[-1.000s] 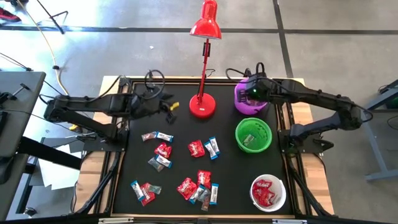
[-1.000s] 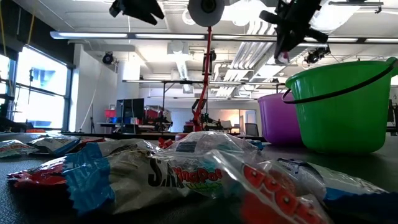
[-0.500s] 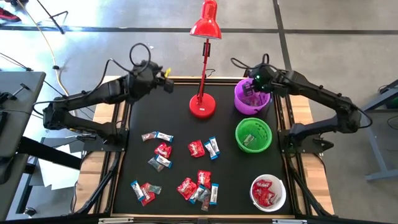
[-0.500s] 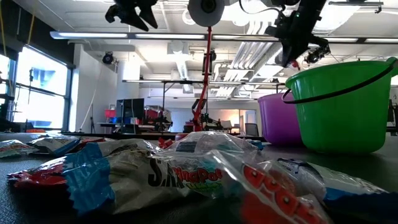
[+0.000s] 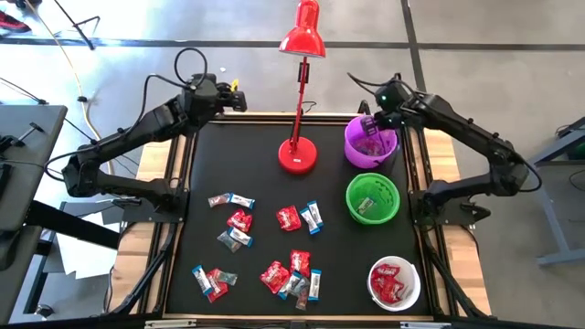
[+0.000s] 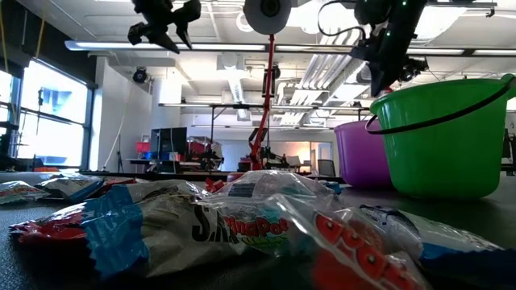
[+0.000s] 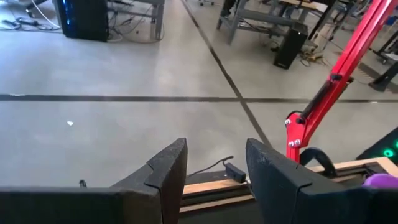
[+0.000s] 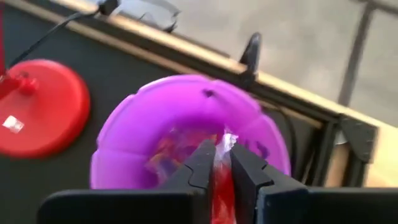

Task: Organize candy in baskets
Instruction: Put the red gummy into the violet bucket, then put the orange gummy into the violet bucket

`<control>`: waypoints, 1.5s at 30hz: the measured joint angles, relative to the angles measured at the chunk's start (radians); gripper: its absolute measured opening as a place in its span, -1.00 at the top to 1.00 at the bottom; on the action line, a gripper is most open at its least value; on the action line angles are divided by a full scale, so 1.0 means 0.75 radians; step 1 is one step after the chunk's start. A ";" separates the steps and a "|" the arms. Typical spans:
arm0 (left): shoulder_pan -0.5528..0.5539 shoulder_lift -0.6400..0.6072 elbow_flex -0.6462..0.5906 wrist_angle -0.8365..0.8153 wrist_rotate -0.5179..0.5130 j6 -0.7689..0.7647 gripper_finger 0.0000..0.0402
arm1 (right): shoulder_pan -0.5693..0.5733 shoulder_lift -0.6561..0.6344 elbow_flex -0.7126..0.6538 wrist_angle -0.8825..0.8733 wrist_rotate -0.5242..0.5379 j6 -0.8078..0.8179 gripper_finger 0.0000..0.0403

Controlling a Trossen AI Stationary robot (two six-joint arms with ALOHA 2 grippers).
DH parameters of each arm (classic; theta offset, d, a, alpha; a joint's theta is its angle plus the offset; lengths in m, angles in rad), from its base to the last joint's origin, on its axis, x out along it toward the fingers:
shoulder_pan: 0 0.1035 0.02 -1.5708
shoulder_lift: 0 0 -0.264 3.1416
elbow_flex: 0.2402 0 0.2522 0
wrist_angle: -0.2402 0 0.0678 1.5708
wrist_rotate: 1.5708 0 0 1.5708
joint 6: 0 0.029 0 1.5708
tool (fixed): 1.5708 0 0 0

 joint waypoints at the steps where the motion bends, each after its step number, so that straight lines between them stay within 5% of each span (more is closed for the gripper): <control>1: 0.007 0.000 0.000 0.001 0.003 -0.003 0.25 | -0.006 0.013 0.000 0.000 -0.012 -0.013 0.77; 13: 0.034 0.001 0.000 -0.010 0.033 -0.001 0.25 | -0.016 0.091 0.000 -0.009 -0.066 -0.067 0.35; 18: 0.034 0.004 0.000 -0.158 0.312 0.034 0.25 | -0.015 0.091 0.000 -0.017 -0.266 -0.041 0.38; 23: 0.023 0.051 -0.048 -0.619 0.735 0.036 0.25 | 0.033 0.091 0.000 -0.019 -0.381 -0.026 0.40; 29: -0.090 0.090 -0.197 -1.089 0.856 0.169 0.31 | 0.148 0.091 0.000 -0.025 -0.396 0.062 0.40; 36: -0.245 0.090 -0.403 -1.063 0.931 0.438 0.36 | 0.312 0.091 0.000 -0.025 -0.478 0.182 0.40; 45: -0.405 0.090 -0.623 -0.844 0.930 0.505 0.31 | 0.589 0.091 0.000 -0.024 -0.464 0.392 0.40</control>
